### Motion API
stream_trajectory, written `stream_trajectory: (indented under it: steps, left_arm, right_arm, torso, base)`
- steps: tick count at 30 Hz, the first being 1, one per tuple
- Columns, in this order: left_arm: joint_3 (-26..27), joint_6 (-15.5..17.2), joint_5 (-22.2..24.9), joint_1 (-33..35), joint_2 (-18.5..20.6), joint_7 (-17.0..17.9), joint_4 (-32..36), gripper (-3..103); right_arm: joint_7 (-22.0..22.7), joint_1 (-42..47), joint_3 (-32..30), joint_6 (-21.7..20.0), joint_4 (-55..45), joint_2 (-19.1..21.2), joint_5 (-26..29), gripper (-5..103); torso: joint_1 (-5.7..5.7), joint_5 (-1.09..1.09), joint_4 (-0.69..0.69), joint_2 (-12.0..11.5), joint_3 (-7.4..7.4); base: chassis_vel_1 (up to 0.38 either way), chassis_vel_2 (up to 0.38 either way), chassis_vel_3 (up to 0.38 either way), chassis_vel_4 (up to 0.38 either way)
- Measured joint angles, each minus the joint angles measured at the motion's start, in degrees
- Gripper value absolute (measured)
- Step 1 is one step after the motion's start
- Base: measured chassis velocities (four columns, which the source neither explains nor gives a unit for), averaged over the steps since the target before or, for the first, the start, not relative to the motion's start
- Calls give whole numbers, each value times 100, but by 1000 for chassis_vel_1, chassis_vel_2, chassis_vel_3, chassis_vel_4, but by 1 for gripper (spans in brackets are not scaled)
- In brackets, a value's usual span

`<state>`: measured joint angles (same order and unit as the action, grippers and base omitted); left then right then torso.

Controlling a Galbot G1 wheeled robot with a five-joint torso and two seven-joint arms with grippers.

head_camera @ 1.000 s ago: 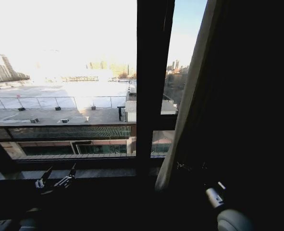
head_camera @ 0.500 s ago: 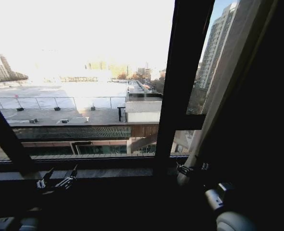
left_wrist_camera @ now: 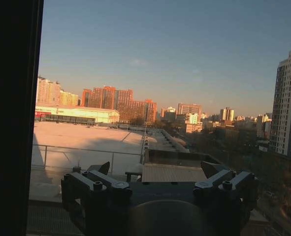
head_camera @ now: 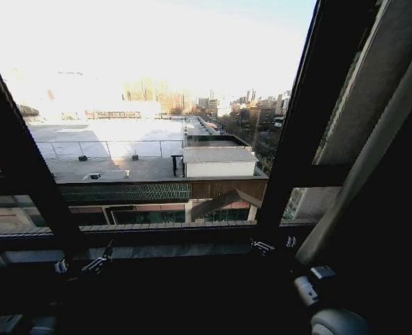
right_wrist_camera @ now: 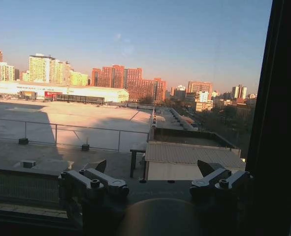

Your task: Open the curtains by pulling them apart, changing their state from closed to fully open.

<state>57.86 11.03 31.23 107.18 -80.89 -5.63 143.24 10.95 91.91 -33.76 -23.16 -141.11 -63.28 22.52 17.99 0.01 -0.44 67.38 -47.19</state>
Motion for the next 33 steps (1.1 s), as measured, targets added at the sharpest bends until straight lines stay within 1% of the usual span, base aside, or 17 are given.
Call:
stream_trajectory:
  steps: [7, 16, 24, 29, 33]
  left_arm:
    - [1, -123, -10, 12, -63, -14, 0, 100]
    - [8, -130, -12, 9, -72, -19, 0, 100]
    - [-5, -129, -23, -15, -78, -19, 0, 100]
    - [-7, -127, -28, -10, -84, -20, 0, 100]
    - [8, -127, -29, -3, -92, -20, 0, 100]
  right_arm:
    - [-21, -30, -5, 19, 77, 31, -33, 100]
    - [-22, -36, 13, 29, 89, 18, -41, 100]
    - [-22, -34, 19, 42, 78, 19, -40, 100]
    - [-18, -32, 39, 42, 55, 19, -34, 100]
    - [-18, -37, 65, 43, 51, 13, -35, 100]
  torso:
    - [-1, -1, -1, 0, 1]
    - [-1, 2, 0, 0, 0]
    - [0, 0, 1, 0, 0]
    - [0, 2, -1, 0, 0]
    - [0, -3, 0, 0, 1]
  base:
    - [334, 377, -338, -386]
    - [307, 397, -305, -397]
    - [321, 395, -322, -396]
    - [326, 392, -326, -400]
    - [313, 389, -306, -376]
